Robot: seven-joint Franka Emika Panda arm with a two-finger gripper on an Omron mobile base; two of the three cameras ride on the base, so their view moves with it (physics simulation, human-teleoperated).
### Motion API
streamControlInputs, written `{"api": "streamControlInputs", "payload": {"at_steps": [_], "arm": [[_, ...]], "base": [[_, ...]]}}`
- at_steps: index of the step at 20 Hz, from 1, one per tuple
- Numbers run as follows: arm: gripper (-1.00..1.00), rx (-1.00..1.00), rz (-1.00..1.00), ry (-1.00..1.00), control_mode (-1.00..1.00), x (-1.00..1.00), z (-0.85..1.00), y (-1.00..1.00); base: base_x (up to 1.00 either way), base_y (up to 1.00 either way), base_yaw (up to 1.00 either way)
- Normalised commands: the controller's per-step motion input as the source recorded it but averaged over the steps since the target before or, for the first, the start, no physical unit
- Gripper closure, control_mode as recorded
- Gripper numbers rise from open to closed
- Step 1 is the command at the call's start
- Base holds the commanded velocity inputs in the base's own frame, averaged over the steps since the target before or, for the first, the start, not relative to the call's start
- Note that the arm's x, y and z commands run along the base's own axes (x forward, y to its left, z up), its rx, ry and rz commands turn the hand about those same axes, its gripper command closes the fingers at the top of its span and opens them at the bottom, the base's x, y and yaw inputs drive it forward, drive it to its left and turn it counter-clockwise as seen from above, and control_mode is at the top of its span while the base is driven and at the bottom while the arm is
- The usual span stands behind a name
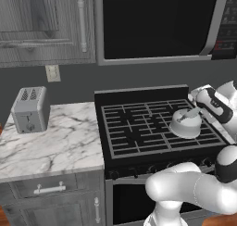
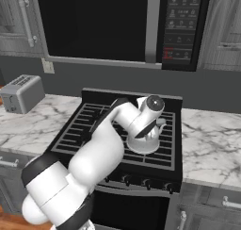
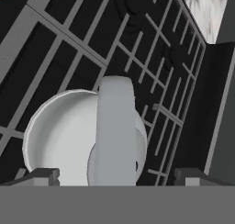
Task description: The kettle is done boiling. Turn off the stove, then wait for 300 timesteps before moving the kettle to the dining table.
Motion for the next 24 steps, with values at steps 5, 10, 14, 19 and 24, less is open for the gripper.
{"api": "streamControlInputs", "payload": {"at_steps": [5, 10, 14, 19, 24], "arm": [[-1.00, 0.00, 0.00, 0.03, -1.00, 0.18, -0.10, 0.00], [-1.00, 0.00, 0.00, 0.03, -1.00, 0.14, -0.12, 0.00], [1.00, 0.00, 0.00, 0.03, -1.00, 0.12, -0.14, 0.00], [1.00, 0.00, 0.00, 0.00, -1.00, 0.01, -0.03, 0.00], [1.00, 0.00, 0.00, 0.00, -1.00, 0.00, -0.02, 0.00]], "base": [[0.00, 0.00, 0.00], [0.00, 0.00, 0.00], [0.00, 0.00, 0.00], [0.00, 0.00, 0.00], [0.00, 0.00, 0.00]]}}
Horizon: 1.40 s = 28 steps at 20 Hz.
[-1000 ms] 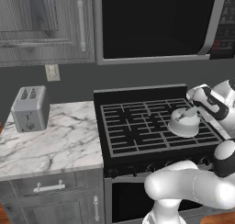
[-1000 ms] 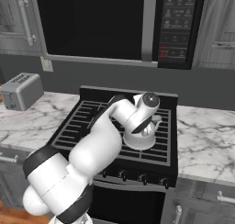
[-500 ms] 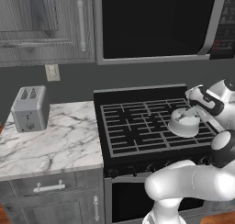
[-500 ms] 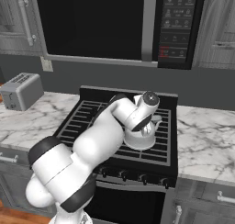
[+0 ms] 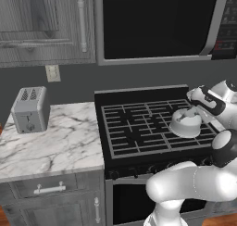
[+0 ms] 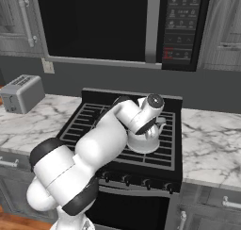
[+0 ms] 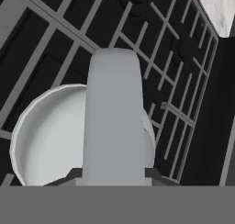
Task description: The kettle is done boiling. Turn off the stove, then wait for 300 timesteps before moving the kettle to the dining table.
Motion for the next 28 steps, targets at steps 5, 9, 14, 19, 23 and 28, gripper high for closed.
{"api": "streamControlInputs", "payload": {"at_steps": [5, 9, 14, 19, 23, 28], "arm": [[1.00, 0.00, 0.00, 0.00, -1.00, 0.00, 0.01, 0.00], [1.00, 0.00, -0.01, -0.07, -1.00, -0.06, 0.23, 0.00], [1.00, -0.02, -0.04, -0.05, -1.00, -0.09, 0.41, 0.00], [1.00, -0.04, -0.04, -0.02, -1.00, -0.08, 0.38, 0.00], [1.00, -0.05, -0.03, -0.01, -1.00, -0.10, 0.25, 0.00], [1.00, -0.02, -0.03, -0.03, -1.00, -0.15, 0.24, 0.00]], "base": [[0.00, 0.00, 0.00], [0.00, 0.00, 0.00], [0.00, 0.00, 0.00], [0.00, 0.00, 0.00], [0.00, 0.00, 0.00], [0.00, 0.00, 0.00]]}}
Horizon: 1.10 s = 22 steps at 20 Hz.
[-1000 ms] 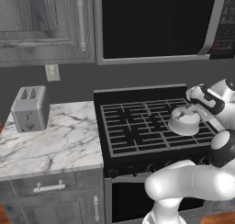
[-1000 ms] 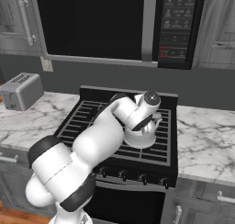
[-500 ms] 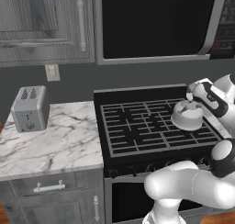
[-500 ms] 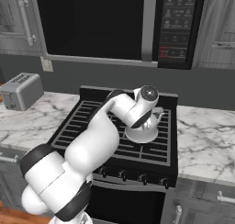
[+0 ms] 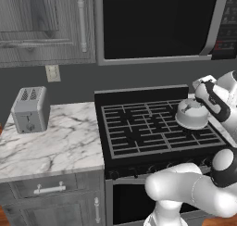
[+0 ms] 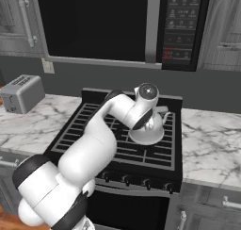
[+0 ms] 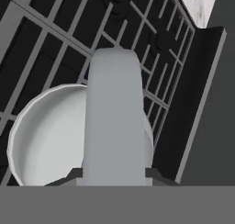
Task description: The kettle is done boiling. Turn off the stove, then wait for 300 timesteps before moving the kettle to the dining table.
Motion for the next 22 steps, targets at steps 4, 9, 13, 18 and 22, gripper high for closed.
{"api": "streamControlInputs", "payload": {"at_steps": [4, 9, 13, 18, 22], "arm": [[1.00, -0.01, -0.03, -0.05, -1.00, -0.20, 0.28, 0.00], [1.00, 0.00, -0.04, -0.05, -1.00, -0.22, 0.24, -0.01], [1.00, 0.00, -0.04, -0.03, -1.00, -0.20, 0.19, -0.01], [1.00, 0.00, -0.01, 0.00, -1.00, 0.00, 0.01, 0.02], [1.00, 0.00, 0.00, 0.00, -1.00, -0.01, 0.00, 0.00]], "base": [[0.00, 0.00, 0.00], [0.00, 0.00, 0.00], [0.00, 0.00, 0.00], [0.00, 0.00, 0.00], [0.00, 0.00, 0.00]]}}
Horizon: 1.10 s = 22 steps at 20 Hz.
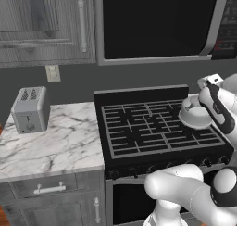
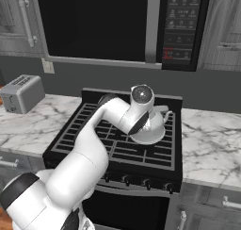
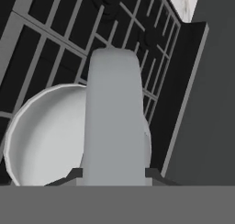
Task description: The kettle is done boiling. Turn off the stove, then wait for 300 timesteps before moving the kettle to the dining table.
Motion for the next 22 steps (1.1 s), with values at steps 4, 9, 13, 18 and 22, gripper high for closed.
{"api": "streamControlInputs", "payload": {"at_steps": [4, 9, 13, 18, 22], "arm": [[1.00, 0.00, -0.04, -0.03, 1.00, -0.17, 0.00, -0.06], [1.00, 0.00, 0.00, 0.00, 1.00, 0.00, 0.00, 0.00], [1.00, 0.00, 0.00, 0.00, 1.00, 0.00, 0.00, 0.00], [1.00, 0.00, 0.00, 0.00, 1.00, 0.00, 0.00, 0.00], [1.00, 0.00, 0.00, 0.00, 1.00, 0.00, 0.00, 0.00]], "base": [[-0.08, -0.06, -0.04], [-0.35, -0.36, -0.20], [-0.28, -0.30, -0.25], [-0.20, -0.16, -0.32], [-0.16, -0.04, -0.41]]}}
